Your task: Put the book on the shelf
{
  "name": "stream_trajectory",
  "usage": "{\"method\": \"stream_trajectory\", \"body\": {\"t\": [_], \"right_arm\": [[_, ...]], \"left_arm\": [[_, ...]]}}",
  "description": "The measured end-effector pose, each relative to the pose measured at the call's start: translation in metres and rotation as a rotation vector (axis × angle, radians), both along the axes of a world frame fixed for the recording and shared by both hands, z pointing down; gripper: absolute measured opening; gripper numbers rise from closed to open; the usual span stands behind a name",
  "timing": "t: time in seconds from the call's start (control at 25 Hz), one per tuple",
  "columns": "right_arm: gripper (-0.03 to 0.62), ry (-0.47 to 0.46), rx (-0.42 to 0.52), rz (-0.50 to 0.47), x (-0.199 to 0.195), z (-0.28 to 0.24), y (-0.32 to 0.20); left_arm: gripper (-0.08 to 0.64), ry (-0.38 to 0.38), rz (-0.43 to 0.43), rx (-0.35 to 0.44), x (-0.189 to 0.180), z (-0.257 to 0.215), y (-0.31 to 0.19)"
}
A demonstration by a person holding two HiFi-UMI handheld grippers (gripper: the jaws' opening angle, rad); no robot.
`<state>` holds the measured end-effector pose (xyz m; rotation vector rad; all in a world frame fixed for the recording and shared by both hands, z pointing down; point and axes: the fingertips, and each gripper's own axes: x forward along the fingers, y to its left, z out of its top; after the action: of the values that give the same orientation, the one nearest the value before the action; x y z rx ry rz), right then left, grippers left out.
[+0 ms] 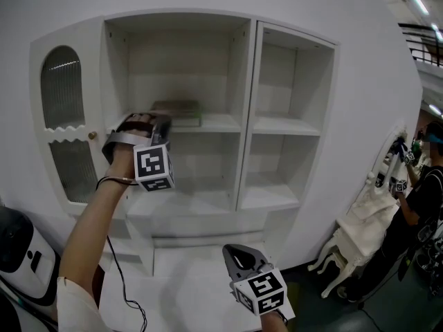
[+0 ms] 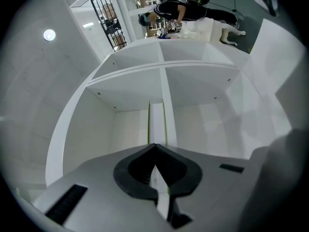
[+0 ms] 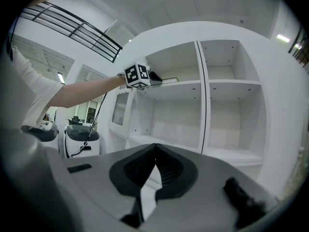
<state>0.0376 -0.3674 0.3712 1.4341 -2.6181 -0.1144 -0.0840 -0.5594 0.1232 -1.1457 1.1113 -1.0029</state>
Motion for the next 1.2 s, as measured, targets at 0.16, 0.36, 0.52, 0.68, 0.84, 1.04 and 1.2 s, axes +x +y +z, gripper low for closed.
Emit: {"method": "stream_trajectory", "body": {"t": [0.16,0.36,0.52,0.68,0.84,1.04,1.2], "right_arm": [[0.012,0.002,0.002,0.004,0.003,0.000,0.004],[0.012,0.015,0.015,-0.017,-0.003,-0.001,0.010],[0.012,0.012,0.022,-0.025,-0.006,-0.001,0.017],[0.012,-0.017,0.054,-0.029,-0.009,-0.007,0.027],[0.012,-0.069,0.143,-0.035,-0.010,-0.021,0.039],[0.012,-0.067,0.205,-0.062,-0.021,-0.024,0.054],[0.012,-0.117,0.217,-0.115,-0.032,-0.020,0.065]], "left_arm": [[0.009,0.000,-0.005,0.002,-0.002,0.004,0.005],[0.009,0.041,0.083,0.005,0.003,0.012,0.040],[0.009,0.084,0.173,-0.028,0.014,0.030,0.084],[0.009,0.175,0.267,-0.078,0.023,0.055,0.129],[0.008,0.249,0.314,-0.136,0.020,0.092,0.159],[0.008,0.408,0.350,-0.268,0.008,0.132,0.190],[0.008,0.570,0.395,-0.389,0.002,0.164,0.215]]}}
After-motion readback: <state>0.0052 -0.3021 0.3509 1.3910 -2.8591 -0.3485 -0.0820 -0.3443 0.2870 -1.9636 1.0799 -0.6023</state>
